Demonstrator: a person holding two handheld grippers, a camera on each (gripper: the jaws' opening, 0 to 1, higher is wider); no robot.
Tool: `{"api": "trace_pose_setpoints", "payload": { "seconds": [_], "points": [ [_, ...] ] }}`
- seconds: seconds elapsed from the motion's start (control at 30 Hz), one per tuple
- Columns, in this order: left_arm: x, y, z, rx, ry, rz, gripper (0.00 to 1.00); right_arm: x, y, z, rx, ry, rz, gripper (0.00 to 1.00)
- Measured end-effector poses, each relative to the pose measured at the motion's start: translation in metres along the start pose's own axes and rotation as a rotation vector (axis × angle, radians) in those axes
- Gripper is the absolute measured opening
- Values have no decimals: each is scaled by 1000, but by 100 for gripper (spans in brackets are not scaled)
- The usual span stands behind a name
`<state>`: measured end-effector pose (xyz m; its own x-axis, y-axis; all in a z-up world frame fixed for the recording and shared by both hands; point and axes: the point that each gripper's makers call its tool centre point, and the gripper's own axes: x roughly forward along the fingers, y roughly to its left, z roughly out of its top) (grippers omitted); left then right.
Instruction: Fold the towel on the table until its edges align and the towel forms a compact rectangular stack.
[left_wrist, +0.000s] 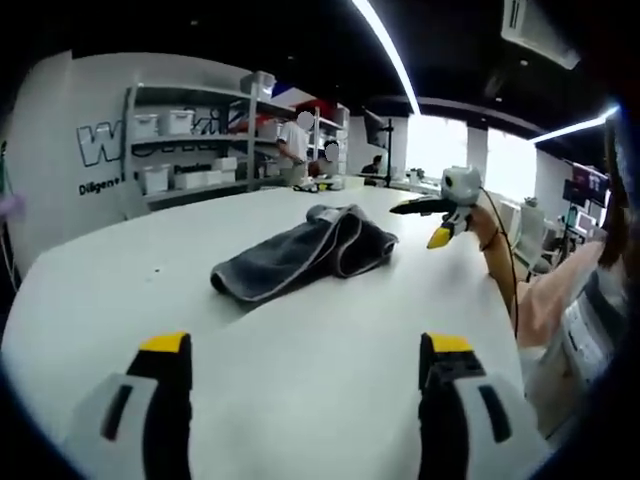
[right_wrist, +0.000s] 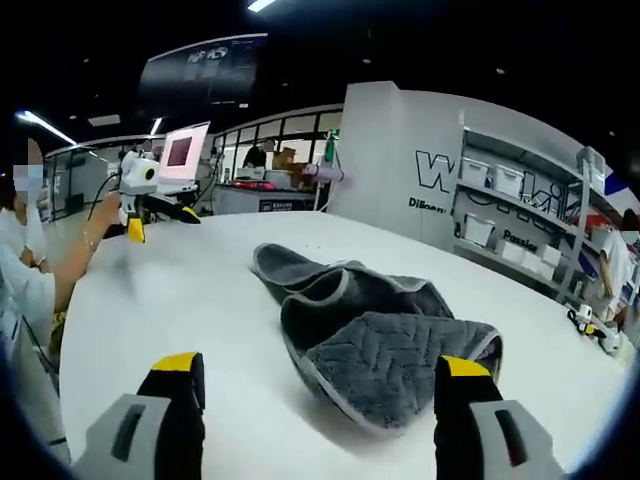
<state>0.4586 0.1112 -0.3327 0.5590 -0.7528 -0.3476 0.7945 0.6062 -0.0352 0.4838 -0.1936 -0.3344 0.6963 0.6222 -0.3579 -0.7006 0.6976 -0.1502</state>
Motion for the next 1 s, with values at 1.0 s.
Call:
{"api": "trace_pose_setpoints", "payload": {
  "seconds": [1.0],
  "points": [
    [67,5,61,66,77,-37,98,-1,22,4,-26,-18,86,100]
  ]
}}
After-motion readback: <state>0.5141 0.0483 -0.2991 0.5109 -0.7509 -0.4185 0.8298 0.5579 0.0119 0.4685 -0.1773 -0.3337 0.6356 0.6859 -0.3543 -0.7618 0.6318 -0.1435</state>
